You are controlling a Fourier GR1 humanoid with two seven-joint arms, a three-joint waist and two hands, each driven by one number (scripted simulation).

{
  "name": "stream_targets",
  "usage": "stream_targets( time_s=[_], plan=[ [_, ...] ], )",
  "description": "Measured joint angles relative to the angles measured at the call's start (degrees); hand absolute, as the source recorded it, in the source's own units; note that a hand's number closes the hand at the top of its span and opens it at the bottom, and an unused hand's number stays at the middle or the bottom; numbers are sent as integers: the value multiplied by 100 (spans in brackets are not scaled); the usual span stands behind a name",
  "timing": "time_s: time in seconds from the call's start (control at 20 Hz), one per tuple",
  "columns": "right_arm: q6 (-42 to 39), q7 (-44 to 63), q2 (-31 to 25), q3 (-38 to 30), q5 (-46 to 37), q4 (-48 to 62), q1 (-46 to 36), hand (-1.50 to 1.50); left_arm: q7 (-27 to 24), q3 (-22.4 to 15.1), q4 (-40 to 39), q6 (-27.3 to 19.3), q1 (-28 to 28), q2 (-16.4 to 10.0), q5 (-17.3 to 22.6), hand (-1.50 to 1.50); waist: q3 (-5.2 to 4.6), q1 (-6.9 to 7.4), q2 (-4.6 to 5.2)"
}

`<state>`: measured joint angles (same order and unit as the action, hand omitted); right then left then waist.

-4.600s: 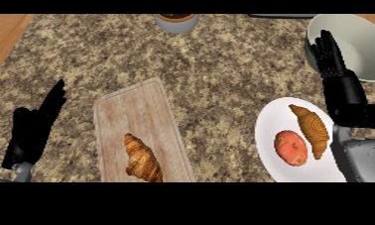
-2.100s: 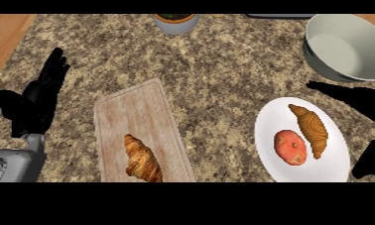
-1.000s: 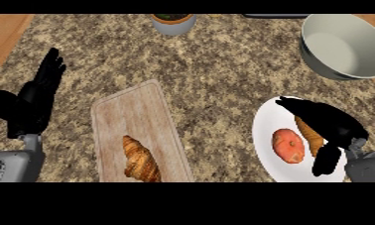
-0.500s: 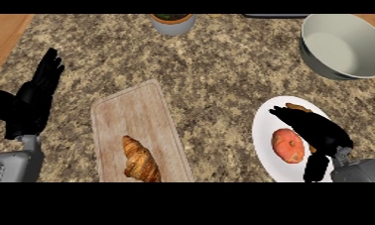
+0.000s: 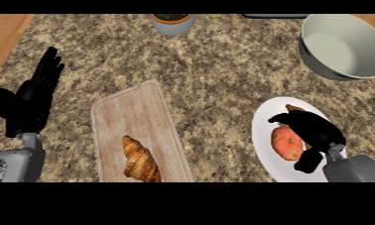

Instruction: Pick the squash from the plate and place it in the bowl

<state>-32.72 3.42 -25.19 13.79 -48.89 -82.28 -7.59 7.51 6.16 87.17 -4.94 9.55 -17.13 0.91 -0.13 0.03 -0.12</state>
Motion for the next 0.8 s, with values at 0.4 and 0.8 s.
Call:
stream_targets(
  time_s=[0.4, 0.8],
  plan=[
    [358, -465, 247, -22, -245, 746, -409, 150, 66, 4, 198, 67, -122, 71, -48, 0, -66, 19, -47],
    [936, -671, 474, -219, -482, 1124, -584, 150, 161, 21, 338, 85, -178, 168, -122, 0, -33, 15, -27]
  ],
)
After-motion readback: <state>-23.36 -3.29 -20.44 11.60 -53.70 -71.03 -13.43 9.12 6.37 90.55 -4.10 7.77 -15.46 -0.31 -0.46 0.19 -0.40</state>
